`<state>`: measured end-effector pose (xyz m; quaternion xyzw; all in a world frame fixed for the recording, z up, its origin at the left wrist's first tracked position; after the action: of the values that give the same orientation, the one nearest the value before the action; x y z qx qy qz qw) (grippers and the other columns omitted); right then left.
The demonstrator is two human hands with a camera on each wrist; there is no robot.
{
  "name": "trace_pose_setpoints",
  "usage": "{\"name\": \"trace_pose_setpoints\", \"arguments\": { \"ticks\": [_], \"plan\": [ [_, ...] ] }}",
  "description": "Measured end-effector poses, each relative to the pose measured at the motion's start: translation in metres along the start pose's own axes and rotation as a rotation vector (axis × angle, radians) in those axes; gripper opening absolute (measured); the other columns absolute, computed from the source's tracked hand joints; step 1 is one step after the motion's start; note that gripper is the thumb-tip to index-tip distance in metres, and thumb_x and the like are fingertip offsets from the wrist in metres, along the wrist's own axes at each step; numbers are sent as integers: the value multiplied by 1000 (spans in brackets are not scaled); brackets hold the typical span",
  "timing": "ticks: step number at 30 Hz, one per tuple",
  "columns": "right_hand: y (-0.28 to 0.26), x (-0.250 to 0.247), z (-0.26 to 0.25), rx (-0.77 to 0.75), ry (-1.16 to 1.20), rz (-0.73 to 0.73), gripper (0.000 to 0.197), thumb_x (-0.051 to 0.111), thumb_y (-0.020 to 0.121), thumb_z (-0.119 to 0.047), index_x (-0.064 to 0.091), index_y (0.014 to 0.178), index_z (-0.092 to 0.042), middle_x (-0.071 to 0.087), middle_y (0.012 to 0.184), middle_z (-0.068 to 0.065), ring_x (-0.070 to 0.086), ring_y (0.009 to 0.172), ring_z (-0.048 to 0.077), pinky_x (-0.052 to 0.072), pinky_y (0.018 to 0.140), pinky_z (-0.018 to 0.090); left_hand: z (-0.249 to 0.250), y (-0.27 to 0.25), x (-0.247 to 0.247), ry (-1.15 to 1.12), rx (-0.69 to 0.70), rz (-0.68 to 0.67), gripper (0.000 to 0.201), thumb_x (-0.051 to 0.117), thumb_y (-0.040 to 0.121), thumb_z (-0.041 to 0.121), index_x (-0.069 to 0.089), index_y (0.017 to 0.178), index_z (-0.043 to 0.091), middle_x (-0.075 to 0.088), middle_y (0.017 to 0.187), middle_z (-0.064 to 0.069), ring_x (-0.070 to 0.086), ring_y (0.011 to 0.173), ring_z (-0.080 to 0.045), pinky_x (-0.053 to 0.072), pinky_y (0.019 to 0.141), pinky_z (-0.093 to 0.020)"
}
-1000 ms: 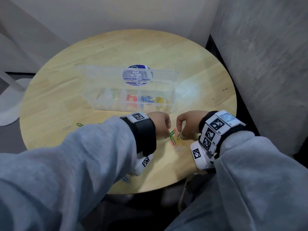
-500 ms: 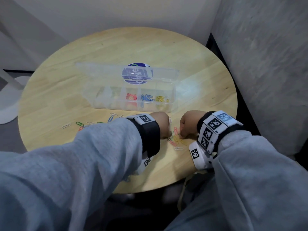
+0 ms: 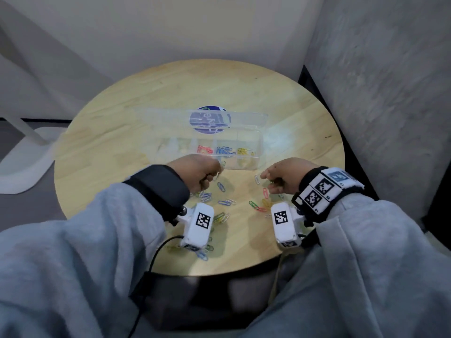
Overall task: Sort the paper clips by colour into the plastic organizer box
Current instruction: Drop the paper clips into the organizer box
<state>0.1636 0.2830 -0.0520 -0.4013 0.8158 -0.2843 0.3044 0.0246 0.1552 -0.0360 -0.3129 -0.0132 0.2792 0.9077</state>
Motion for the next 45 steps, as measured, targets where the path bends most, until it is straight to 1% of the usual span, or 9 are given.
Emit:
{"name": "trace_pose_setpoints", "arguments": {
  "ticks": [7,11,15,19,23,25,31,36,45],
  "plan": [
    [-9,18,10,31,162,61,28,35,90,0,39,64,-10,32,60,6,31,52,17,26,47,21,-6,-22,-39,-550,4,17,19,47,93,12,50,75,6,55,71,-5,58,38,-6,50,44,-12],
    [-11,18,6,-7,-352,110,29,57,89,-23,47,66,-8,46,60,6,41,49,18,34,51,25,-19,-28,-51,-620,-25,32,18,48,91,11,50,73,9,58,63,-4,59,40,-8,51,44,-13],
    [-12,32,5,-38,-965,122,22,59,86,-29,62,95,-10,67,97,6,63,86,22,51,76,28,-28,-28,-58,-637,-50,50,19,48,89,7,49,71,9,58,58,-3,57,39,-7,49,42,-12],
    [-3,34,6,-24,-886,87,17,72,75,-19,56,70,-22,58,82,1,56,73,18,43,60,21,-28,-26,-62,-594,-28,64,22,46,89,2,47,67,6,50,68,-4,55,38,-5,47,41,-10],
    [3,38,2,-17,-1050,107,33,63,81,-26,66,106,-5,69,107,10,65,95,25,51,80,29,-26,-23,-62,-548,13,92,21,46,89,-2,45,71,9,50,68,-5,54,38,-5,46,40,-10],
    [0,40,-2,-22,-1053,96,27,62,80,-24,66,99,-5,69,106,11,63,91,25,48,75,27,-27,-22,-60,-535,18,89,19,47,90,0,51,77,13,51,68,-5,54,38,-6,46,41,-11],
    [2,36,-19,-173,-503,-27,24,64,80,-7,50,61,-13,56,63,4,45,50,16,36,49,22,-37,-21,-54,-561,-45,28,22,42,94,10,64,89,11,52,62,-1,51,38,-4,46,40,-11],
    [1,43,-32,-253,74,-191,29,47,86,11,46,67,-11,54,48,5,48,33,9,38,37,19,-31,-19,-53,-650,-31,12,29,41,96,20,61,81,6,55,73,-6,60,44,-9,52,45,-15],
    [-3,61,-34,-153,451,-250,35,20,84,13,49,73,-3,48,73,13,51,64,21,53,47,19,-13,-19,-80,-647,50,52,43,37,96,39,58,95,2,58,98,-14,61,88,-22,58,63,-25]
  ]
}}
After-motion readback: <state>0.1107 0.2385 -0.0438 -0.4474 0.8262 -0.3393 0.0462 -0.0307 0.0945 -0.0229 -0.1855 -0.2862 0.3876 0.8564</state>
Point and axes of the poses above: each hand's wrist, its own y-axis towards the middle knuckle, its own x-axis out of the palm, z = x × y, the point moved 9 cm from there along y, towards the middle knuckle
